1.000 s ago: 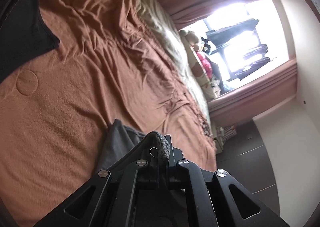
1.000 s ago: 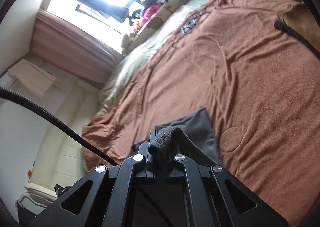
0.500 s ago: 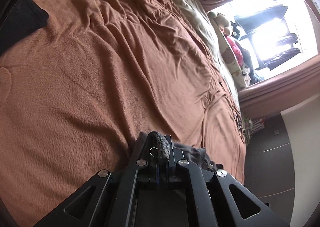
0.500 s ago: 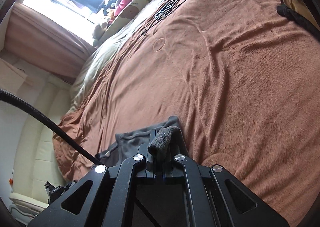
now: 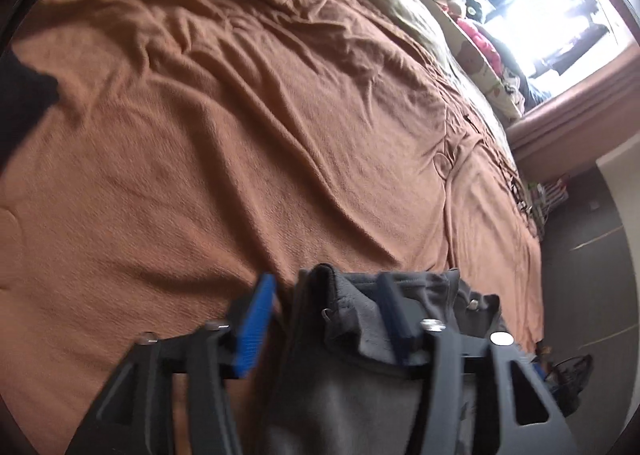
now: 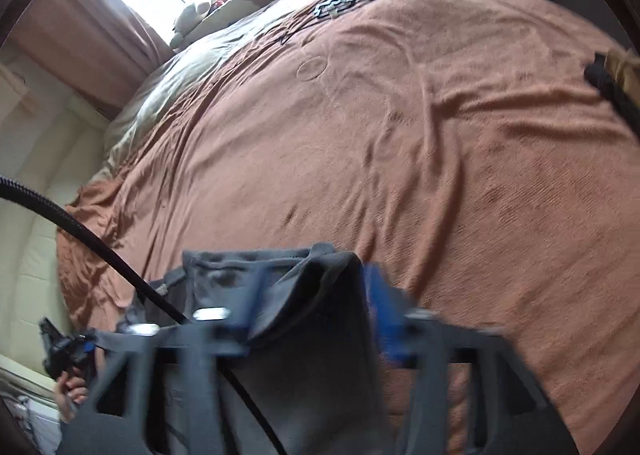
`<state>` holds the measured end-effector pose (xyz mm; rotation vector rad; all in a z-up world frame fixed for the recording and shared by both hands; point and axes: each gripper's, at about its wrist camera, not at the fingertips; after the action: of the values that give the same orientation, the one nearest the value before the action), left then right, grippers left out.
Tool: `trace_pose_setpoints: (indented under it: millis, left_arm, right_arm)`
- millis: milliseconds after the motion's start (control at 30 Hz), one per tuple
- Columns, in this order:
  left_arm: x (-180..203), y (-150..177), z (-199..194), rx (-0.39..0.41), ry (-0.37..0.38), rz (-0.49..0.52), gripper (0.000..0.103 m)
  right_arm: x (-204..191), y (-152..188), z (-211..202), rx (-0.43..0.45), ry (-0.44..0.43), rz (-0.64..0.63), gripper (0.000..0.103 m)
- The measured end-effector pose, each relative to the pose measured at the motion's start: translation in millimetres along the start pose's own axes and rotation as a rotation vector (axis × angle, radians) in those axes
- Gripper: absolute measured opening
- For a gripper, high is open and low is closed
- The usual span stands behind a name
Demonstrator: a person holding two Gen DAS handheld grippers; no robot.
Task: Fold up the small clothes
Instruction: 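Open both grippers and release the folded hem onto the shirt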
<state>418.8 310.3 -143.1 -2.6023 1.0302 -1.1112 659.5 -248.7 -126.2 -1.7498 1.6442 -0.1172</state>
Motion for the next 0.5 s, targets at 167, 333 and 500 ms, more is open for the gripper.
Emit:
trace_pose_setpoints:
  millis: [167,333,500]
  left_arm:
    - [9,4,-12,-0.048,-0.055,0.154,0.062]
    - [25,20,0,-0.152,-0.104,0.323,0.063]
    - [36,44,24,-0.254,-0.223,0.482,0.063]
  right_arm:
    - [2,4,-12,-0.035,0.032,-0.104,0.076]
    - [-7,10,-14,-0.095,0.134,-0.273,0.076]
    - [-25,28,-3,-0.171,0.21,-0.431,0.076]
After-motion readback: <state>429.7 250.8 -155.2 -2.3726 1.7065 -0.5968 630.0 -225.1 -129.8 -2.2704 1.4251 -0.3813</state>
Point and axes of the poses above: each gripper's, at about its wrist camera, not at the fingertips, and z roughly the way its jaws point, x to its right, y to its underside, and after that the axes turned 5 degrees about y, right-handed
